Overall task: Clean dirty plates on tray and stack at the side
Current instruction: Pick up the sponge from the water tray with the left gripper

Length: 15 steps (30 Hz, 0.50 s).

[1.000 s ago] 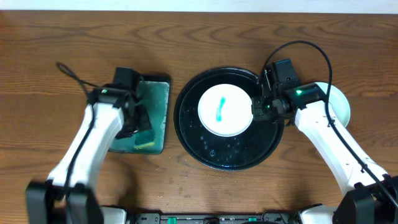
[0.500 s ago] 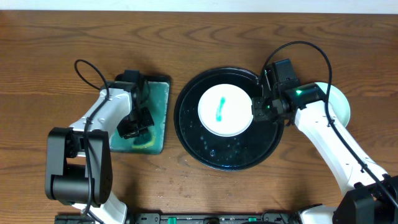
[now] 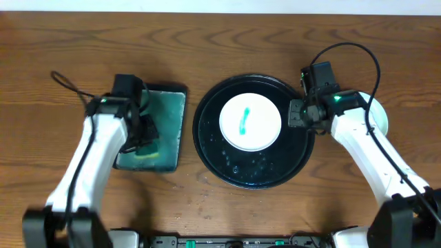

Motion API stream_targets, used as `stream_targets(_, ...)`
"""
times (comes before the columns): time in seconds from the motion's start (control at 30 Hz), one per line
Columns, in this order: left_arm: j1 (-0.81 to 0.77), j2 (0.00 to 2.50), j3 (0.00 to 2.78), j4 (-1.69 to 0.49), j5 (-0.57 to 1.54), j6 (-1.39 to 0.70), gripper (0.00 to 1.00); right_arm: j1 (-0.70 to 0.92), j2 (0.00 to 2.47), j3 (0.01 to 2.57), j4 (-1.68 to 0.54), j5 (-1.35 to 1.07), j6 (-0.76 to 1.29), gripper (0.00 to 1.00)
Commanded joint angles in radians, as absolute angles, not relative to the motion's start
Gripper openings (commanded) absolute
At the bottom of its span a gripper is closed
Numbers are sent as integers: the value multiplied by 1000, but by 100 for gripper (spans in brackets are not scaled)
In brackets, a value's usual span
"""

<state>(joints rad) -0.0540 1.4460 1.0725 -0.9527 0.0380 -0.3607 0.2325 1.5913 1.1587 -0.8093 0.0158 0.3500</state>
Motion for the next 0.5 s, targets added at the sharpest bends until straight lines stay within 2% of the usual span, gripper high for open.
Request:
stream_targets(0.0,-50,1354,1076,-966,22,-321,7,212,1666,1164,-781,-118,252,49)
stream_targets(0.13,-50,1292,1076,-966,119,-287,7,206,1758,1164,-750,-239,181,50)
stream_targets(0.2,-52,1285,1076,-962,159,-280,7,206,1805,1164,-736,-266,177,47)
stream_targets(0.3,-52,1288,1076,-962,179,-262,7,206,1855,1164,-709,-340,146,35)
stream_targets(0.37,-52,1288,1076,-962,199,-237,7,206,1872,1164,-694,-371,141,21)
stream_targets(0.47,-52,1288,1076,-959,255,-204,7,209,1885,1164,-694,-368,162,14)
